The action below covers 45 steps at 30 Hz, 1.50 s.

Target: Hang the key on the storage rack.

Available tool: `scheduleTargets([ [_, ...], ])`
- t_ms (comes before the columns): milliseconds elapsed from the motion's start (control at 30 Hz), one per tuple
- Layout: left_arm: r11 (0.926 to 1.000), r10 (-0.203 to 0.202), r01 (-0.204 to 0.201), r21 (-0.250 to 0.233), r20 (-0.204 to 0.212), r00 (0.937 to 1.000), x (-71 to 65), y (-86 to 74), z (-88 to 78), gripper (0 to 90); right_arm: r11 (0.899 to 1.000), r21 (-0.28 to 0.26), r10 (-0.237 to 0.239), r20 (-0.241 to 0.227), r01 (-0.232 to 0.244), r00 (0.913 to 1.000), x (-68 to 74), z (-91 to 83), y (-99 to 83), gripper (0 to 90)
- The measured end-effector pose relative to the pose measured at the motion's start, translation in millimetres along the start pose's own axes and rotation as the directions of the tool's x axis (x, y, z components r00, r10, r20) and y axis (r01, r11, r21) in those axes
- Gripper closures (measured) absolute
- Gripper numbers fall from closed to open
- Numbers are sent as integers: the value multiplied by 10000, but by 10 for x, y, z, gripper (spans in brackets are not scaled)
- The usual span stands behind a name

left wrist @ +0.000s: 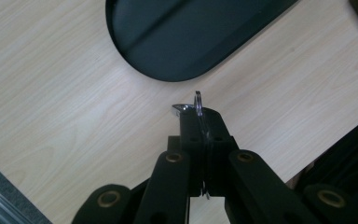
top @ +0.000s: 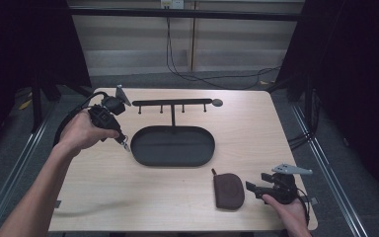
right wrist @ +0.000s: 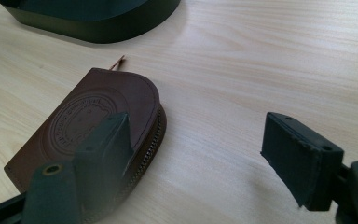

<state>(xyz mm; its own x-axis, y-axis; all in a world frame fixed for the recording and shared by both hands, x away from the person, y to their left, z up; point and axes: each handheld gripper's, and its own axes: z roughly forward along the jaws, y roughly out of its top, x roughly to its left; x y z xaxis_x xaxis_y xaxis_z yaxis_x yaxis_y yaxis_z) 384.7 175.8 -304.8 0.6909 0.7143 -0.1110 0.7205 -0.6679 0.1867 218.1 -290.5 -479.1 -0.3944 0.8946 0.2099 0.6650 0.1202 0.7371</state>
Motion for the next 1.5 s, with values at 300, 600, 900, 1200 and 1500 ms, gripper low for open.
scheduleTargets([
  [300,9998,107,-107,190,14,9999,-27,83,-26,893,10000,-14,1,-9,-1,10000,-1,-1,0,238],
  [600,9990,173,-166,405,-169,9997,-28,248,-55,893,10000,0,2,-59,-2,10000,1,2,1,238],
  [900,9980,256,-243,589,-212,9994,-37,436,-41,893,10000,-8,-12,-123,12,9999,2,1,1,238],
  [1200,9991,-16,17,433,-30,10000,78,560,-111,892,10000,-13,-30,-142,29,9999,5,-2,1,238],
  [1500,9991,-159,160,394,-17,9999,153,697,-147,892,10000,-39,13,-167,-14,9999,-1,-5,-1,238],
])
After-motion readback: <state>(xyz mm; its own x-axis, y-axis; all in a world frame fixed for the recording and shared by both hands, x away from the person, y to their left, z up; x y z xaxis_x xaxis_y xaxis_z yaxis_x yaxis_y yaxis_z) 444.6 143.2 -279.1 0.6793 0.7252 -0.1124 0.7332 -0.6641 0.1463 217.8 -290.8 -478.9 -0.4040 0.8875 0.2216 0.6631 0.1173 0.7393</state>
